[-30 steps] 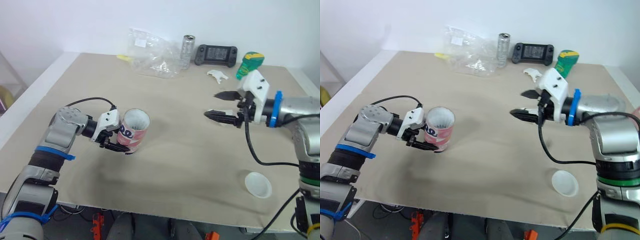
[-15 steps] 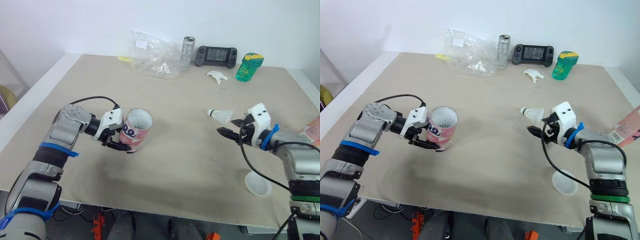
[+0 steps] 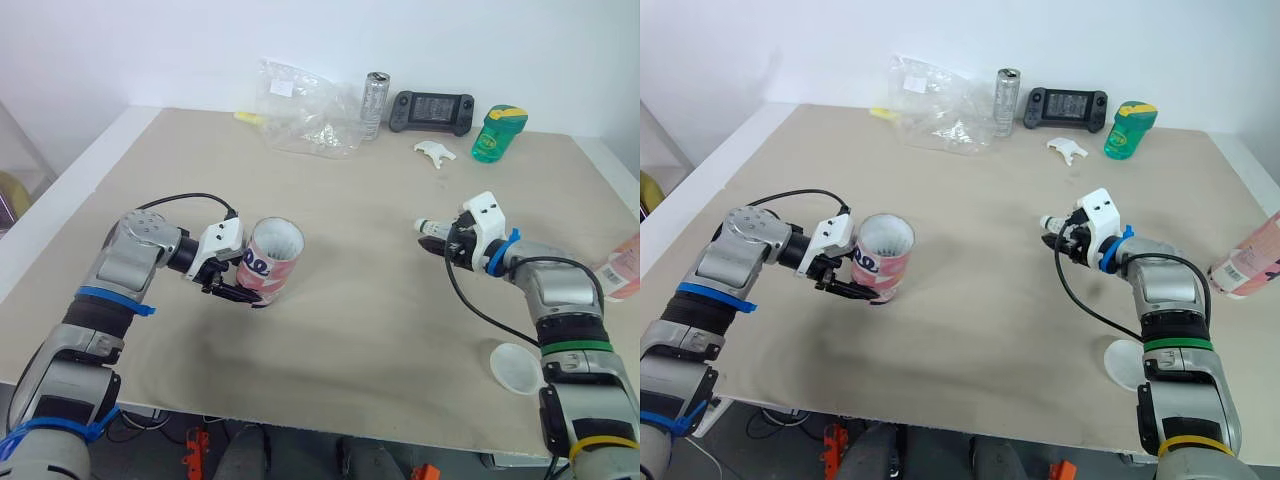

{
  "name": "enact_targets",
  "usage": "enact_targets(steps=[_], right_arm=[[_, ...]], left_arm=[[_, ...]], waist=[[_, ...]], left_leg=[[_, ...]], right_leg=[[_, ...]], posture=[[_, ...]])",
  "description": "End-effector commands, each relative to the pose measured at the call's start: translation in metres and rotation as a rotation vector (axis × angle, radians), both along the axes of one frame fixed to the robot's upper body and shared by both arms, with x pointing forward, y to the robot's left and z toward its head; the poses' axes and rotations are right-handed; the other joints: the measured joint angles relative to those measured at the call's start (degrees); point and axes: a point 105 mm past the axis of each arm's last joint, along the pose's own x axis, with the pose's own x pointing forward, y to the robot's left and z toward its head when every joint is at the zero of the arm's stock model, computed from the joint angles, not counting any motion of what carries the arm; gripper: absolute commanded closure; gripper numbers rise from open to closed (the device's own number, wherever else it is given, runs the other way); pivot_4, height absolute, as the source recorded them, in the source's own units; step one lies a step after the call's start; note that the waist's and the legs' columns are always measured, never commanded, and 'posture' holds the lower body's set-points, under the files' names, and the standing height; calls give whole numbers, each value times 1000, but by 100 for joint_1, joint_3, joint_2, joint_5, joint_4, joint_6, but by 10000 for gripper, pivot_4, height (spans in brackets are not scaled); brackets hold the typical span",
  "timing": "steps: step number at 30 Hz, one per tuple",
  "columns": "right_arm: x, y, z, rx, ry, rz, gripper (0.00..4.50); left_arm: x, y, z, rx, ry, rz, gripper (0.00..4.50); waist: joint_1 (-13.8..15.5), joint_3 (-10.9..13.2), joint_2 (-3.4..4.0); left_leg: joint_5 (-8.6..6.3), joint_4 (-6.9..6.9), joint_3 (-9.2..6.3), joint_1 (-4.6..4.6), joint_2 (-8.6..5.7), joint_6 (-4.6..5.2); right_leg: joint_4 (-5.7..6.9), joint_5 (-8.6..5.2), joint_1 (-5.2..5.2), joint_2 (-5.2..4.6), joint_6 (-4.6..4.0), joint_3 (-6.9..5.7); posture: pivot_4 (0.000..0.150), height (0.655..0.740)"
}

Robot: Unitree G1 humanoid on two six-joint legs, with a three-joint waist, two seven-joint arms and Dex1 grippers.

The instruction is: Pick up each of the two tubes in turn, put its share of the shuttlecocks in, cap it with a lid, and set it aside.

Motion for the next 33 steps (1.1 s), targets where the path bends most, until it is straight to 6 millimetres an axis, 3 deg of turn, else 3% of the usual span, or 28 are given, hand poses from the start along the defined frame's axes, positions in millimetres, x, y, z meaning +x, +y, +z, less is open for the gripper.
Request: enact_targets(steps=[1,5,6,9,12,16,19,23,31,32,33], right_arm=[[-1,-5,18,-10,-66,12,43807],[-4,-9,63,-50,-244,-2,44488],[-10,2,78,-44,-286,51,44488],[-53,66,116,-117,-412,398,44488],[-96,114,122,-150,-425,689,44488],[-129,153,124,-228,-445,935,44488],[-131,168,125,-301,-456,1007,44488],[-118,186,122,-350,-461,1031,44488],[-110,208,121,-424,-429,1129,44488],[-112,210,123,-423,-433,1152,38518],[-114,211,126,-414,-435,1164,36665]], left_arm=[[-3,-2,-5,13,11,-10,15113],[-2,-2,-5,16,9,-10,15113],[-2,-3,-5,17,8,-13,15113],[-2,-4,-5,19,7,-23,15113],[-1,-6,-5,19,7,-28,15113],[1,-8,-5,18,6,-37,15113],[2,-11,-4,15,3,-45,15113],[0,-12,-5,5,3,-45,15113],[-1,-8,-6,6,4,-29,15113],[-1,-8,-6,5,3,-29,15113],[-1,-8,-5,5,4,-29,15113]], waist=[[-1,0,0],[-3,3,5],[-5,4,8],[-9,12,28],[-5,9,26],[15,11,23],[14,12,23],[24,11,21],[47,12,22],[54,12,22],[56,12,22]], left_leg=[[0,0,-1,0,0,0],[0,0,-1,0,0,0],[0,1,0,0,0,0],[0,0,-1,0,1,0],[0,-10,-13,5,6,0],[0,2,-22,2,3,0],[1,13,-9,3,2,0],[2,16,-10,3,5,0],[2,4,-8,-6,3,-1],[2,3,-10,-6,4,-1],[2,3,-15,-6,5,-1]], right_leg=[[0,0,0,0,0,0],[0,1,0,0,-1,-1],[1,1,-1,0,-1,1],[2,1,-4,1,-1,1],[2,-6,2,6,-7,-13],[1,-24,11,0,25,-23],[1,-16,8,-6,32,-16],[1,-16,9,-6,31,-21],[3,-6,-7,-7,-8,-21],[3,-6,-7,-6,-10,-24],[4,-7,-6,-6,-12,-30]], posture=[[1500,7394],[1500,7394],[1500,7394],[1500,7394],[1500,7394],[1500,7394],[1500,7394],[1500,7394],[1500,7394],[1500,7394],[1500,7394]])
